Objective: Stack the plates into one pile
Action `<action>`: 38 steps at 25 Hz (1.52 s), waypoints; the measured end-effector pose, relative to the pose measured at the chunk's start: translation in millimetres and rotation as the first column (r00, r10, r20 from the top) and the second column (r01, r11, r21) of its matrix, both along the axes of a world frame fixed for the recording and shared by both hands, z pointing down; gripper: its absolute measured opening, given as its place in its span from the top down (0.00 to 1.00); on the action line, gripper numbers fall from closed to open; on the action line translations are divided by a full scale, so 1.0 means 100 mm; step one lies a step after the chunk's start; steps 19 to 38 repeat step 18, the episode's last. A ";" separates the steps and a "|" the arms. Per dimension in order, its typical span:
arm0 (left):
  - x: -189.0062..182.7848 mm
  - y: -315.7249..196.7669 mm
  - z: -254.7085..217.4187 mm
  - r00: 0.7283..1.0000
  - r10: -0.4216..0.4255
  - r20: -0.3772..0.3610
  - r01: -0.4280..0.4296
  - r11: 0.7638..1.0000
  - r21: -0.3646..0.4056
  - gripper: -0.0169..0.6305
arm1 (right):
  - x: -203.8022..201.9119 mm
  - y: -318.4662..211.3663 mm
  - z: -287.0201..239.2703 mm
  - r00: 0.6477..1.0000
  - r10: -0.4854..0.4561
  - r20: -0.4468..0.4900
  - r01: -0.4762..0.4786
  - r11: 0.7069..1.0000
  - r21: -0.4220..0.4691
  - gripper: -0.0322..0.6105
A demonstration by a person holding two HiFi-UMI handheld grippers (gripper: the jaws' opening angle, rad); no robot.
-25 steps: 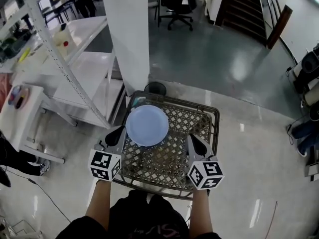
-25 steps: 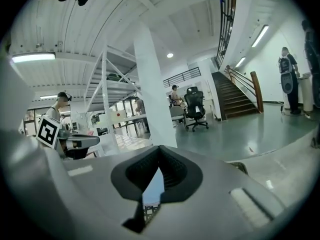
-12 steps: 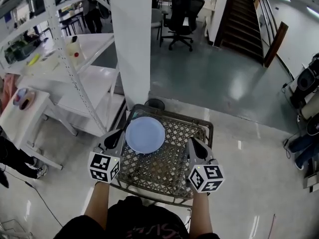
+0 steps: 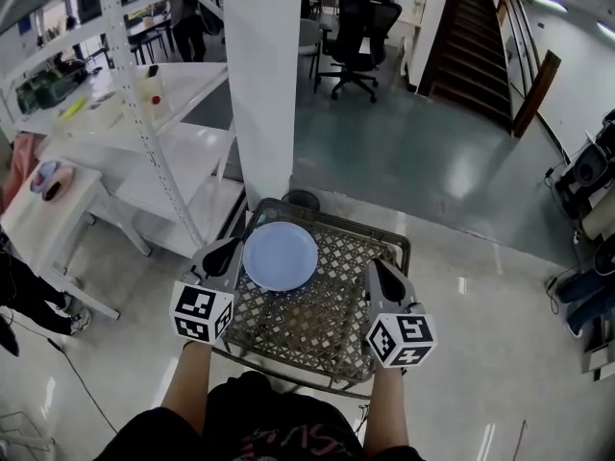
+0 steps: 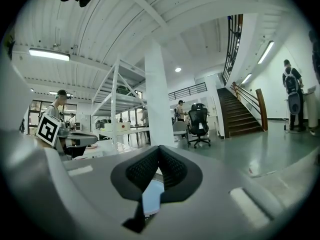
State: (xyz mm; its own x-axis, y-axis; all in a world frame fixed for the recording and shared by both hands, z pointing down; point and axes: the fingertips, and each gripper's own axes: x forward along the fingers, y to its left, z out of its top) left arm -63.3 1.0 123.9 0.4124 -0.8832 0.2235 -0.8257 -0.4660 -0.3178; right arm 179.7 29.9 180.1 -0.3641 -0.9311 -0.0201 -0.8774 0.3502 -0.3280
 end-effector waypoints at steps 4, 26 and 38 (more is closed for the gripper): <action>-0.02 0.02 -0.05 1.000 -0.003 -0.001 0.003 1.000 0.000 0.97 | -0.01 0.02 -0.03 1.000 0.007 -0.009 -0.007 1.000 -0.003 0.93; 0.12 0.07 -0.01 1.000 -0.016 0.002 0.016 1.000 0.005 0.97 | 0.12 0.04 0.02 1.000 0.006 -0.003 -0.006 1.000 0.007 0.93; 0.12 0.07 -0.01 1.000 -0.016 0.002 0.016 1.000 0.005 0.97 | 0.12 0.04 0.02 1.000 0.006 -0.003 -0.006 1.000 0.007 0.93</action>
